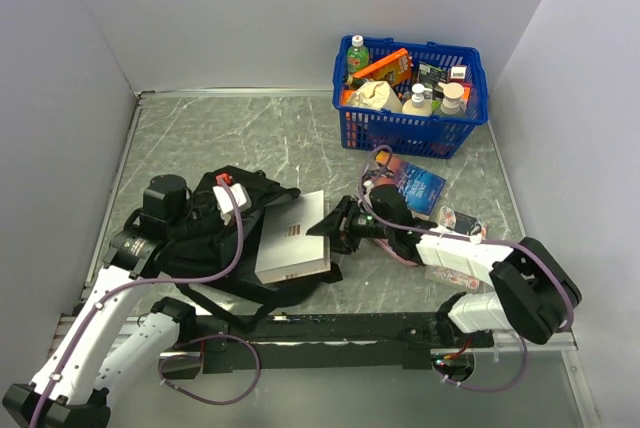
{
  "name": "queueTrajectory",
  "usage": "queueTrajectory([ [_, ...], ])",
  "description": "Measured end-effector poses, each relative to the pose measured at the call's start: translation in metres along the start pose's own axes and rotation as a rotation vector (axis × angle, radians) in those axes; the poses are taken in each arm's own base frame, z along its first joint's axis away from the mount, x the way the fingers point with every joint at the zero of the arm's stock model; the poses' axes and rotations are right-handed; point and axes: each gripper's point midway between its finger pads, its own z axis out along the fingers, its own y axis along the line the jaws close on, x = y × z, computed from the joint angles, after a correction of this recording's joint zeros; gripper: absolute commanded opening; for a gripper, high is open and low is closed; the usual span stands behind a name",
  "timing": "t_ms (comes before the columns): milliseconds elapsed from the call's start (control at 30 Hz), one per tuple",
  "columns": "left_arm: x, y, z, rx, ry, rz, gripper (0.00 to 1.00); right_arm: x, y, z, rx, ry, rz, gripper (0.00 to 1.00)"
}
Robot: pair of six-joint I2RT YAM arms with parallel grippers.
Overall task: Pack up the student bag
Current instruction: Place the book in the student bag.
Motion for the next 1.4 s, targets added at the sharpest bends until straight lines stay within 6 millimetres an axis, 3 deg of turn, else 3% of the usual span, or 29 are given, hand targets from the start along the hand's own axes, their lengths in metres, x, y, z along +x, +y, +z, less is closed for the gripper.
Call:
queueTrajectory([
  [267, -0.006, 0.004, 0.001, -0.007, -0.013, 0.007, 0.01, 0.0, 0.054, 0.021, 0.023, -0.161, -0.103, 0.36],
  [400, -0.008, 0.004, 0.0, -0.01, -0.016, 0.01, 0.01, -0.004, 0.051, 0.033, 0.054, -0.21, -0.137, 0.33],
  [700, -0.007, 0.006, 0.002, -0.012, -0.007, 0.0, 0.01, -0.003, 0.015, 0.07, 0.169, -0.205, -0.214, 0.34],
  [933, -0.008, 0.008, 0.004, -0.009, -0.001, -0.007, 0.01, -0.004, 0.049, 0.115, 0.098, -0.151, -0.272, 0.37],
  [1100, -0.013, 0.011, 0.006, -0.006, -0.011, -0.002, 0.01, 0.009, 0.072, 0.129, 0.001, -0.109, -0.327, 0.38],
  [1233, -0.017, 0.013, 0.006, -0.011, -0.023, 0.008, 0.01, 0.02, 0.074, 0.15, -0.002, -0.053, -0.347, 0.37],
  [1300, -0.019, 0.012, 0.005, -0.009, -0.028, 0.01, 0.01, 0.027, 0.073, 0.164, 0.009, -0.008, -0.354, 0.42],
  [1400, -0.02, 0.011, 0.004, -0.004, -0.029, 0.01, 0.01, 0.033, 0.062, 0.174, 0.034, 0.04, -0.36, 0.62],
])
